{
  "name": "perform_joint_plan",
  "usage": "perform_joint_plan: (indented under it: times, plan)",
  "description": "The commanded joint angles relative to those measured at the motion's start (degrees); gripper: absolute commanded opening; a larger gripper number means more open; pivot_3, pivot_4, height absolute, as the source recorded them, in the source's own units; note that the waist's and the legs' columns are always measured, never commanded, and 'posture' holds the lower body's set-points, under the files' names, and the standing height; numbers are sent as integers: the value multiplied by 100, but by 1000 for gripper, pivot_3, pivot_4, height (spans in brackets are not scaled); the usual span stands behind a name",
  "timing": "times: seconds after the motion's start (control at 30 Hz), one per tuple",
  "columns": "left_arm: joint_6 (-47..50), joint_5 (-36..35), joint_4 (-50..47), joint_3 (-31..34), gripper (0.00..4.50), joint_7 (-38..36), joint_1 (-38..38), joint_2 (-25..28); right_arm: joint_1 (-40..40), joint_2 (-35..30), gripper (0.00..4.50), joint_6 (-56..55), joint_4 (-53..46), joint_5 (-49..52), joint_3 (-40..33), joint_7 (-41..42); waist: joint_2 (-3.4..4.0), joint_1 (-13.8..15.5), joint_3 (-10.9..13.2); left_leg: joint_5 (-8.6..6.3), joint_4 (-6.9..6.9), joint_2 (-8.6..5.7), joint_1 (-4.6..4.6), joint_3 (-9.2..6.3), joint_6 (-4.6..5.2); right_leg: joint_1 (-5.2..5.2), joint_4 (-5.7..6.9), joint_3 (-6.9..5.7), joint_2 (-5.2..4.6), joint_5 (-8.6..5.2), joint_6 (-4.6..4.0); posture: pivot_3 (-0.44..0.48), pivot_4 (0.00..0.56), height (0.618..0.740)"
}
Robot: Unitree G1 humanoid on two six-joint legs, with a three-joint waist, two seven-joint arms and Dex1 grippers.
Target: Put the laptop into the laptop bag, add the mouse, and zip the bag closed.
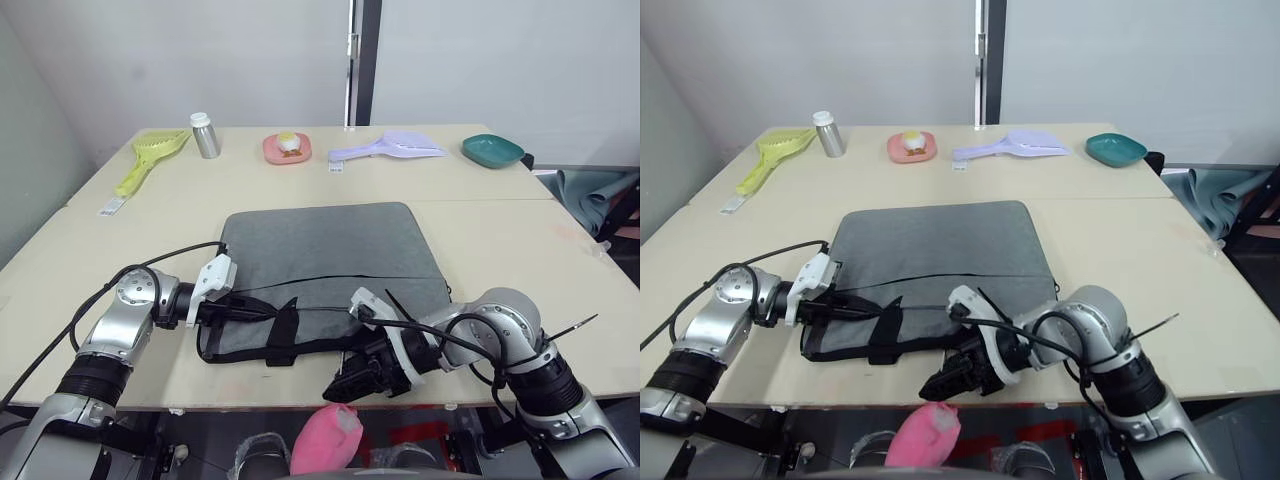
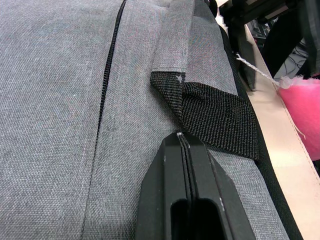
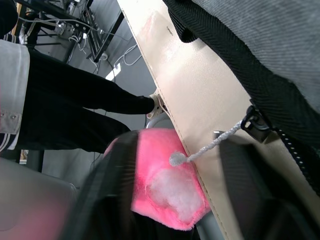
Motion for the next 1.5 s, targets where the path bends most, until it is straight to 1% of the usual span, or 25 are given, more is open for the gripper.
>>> perform_joint_plan:
  times: [0.03,0.07,0.1,0.13,0.2,0.3,0.43,0.5,0.6,0.7,0.8,0.87,0.97,1.03,1.13,1.23,1.33,1.43,1.5]
  plan:
    - [44,115,27,-71,0,-3,-66,-11,-2,-53,947,123,-231,195,-263,157,1,9,1,0,-1,0,0,0,0,-1,0,0,0,0,0,0,150,740]
    - [45,120,33,-74,0,-3,-79,-16,-1,-106,538,160,-290,245,-302,208,1,15,1,0,-1,0,0,0,0,-1,0,0,0,0,0,0,150,740]
    - [47,122,36,-76,0,-2,-86,-20,-9,-197,230,182,-327,275,-319,232,1,18,1,0,-2,0,-1,0,0,-1,0,0,0,0,0,0,150,740]
    - [51,124,39,-79,0,0,-94,-24,-19,-263,83,192,-343,291,-328,248,1,18,1,0,-2,0,0,0,0,-1,-1,0,0,0,0,0,150,740]
    - [53,123,27,-78,0,4,-81,-23,-75,-418,83,195,-348,329,-341,295,1,22,1,0,-2,0,-1,0,0,-1,-2,0,0,0,0,0,150,740]
    - [68,119,-14,-69,0,43,-15,-22,-463,-594,83,195,-134,204,-454,226,3,16,3,0,-3,-1,-1,3,-1,-3,-1,2,0,0,0,0,150,740]
    - [105,92,-113,-46,0,115,94,-23,-905,-575,83,195,142,310,-603,260,3,8,2,1,-4,-1,1,3,-2,-5,3,3,0,0,0,0,150,740]
    - [124,83,-174,-34,0,146,170,-7,-898,-646,83,195,41,274,-484,318,3,19,3,1,-4,0,0,2,-2,-5,1,1,1,0,-1,0,150,740]
    - [172,60,-261,-4,0,194,267,24,-639,-1063,83,-242,-379,-46,-73,477,2,40,2,1,-12,-2,-5,4,-3,-5,-13,0,10,-1,-1,0,150,740]
    - [198,48,-347,25,0,214,385,84,-269,-1352,83,-690,-626,-189,-56,677,1,41,2,2,-29,-1,-6,5,-3,-3,-33,-3,13,-1,-1,0,150,740]
    - [244,37,-402,53,0,224,439,115,-17,-1511,849,-763,-951,98,-230,980,2,29,2,1,-36,-1,-2,8,-3,-4,-34,-2,13,-2,-1,0,150,740]
    - [271,26,-426,55,0,211,456,138,18,-1579,1518,-664,-1150,182,-139,1043,3,9,2,1,-37,-1,0,10,-3,-4,-33,1,13,-1,-1,0,150,740]
    - [291,28,-461,65,0,203,461,145,21,-1496,2578,-474,-1228,262,-42,967,3,-5,2,1,-37,1,5,10,-2,-2,-32,2,13,-2,-1,0,150,740]
    - [334,31,-470,56,0,179,431,153,120,-1111,3230,-182,-922,101,78,588,1,-7,1,1,-36,0,4,11,-2,-2,-32,2,13,-2,-1,0,150,740]
    - [377,38,-451,49,0,123,382,187,225,-515,3230,59,-567,-98,34,153,3,-14,-1,2,-38,4,2,10,-5,-6,-29,0,18,-5,-6,0,150,740]
    - [400,46,-417,54,0,78,344,212,182,-76,3230,166,-330,-343,-78,-187,1,-28,-2,2,-38,2,1,12,-6,-7,-30,1,18,-5,-7,0,150,740]
    - [414,60,-397,45,0,51,308,216,156,360,3230,195,-153,-350,-253,-418,2,-33,-2,2,-39,4,5,10,-9,-7,-23,1,18,-5,-7,0,150,740]
    - [424,66,-379,40,0,37,278,213,121,583,3230,195,-100,-239,-365,-582,2,-30,-1,4,-38,4,6,8,-12,-8,-18,1,14,-5,-7,0,150,740]
    - [419,81,-332,23,0,18,228,197,77,623,3230,195,-97,-51,-454,-612,3,-29,-1,5,-38,4,6,8,-12,-8,-18,1,12,-5,-7,0,150,740]
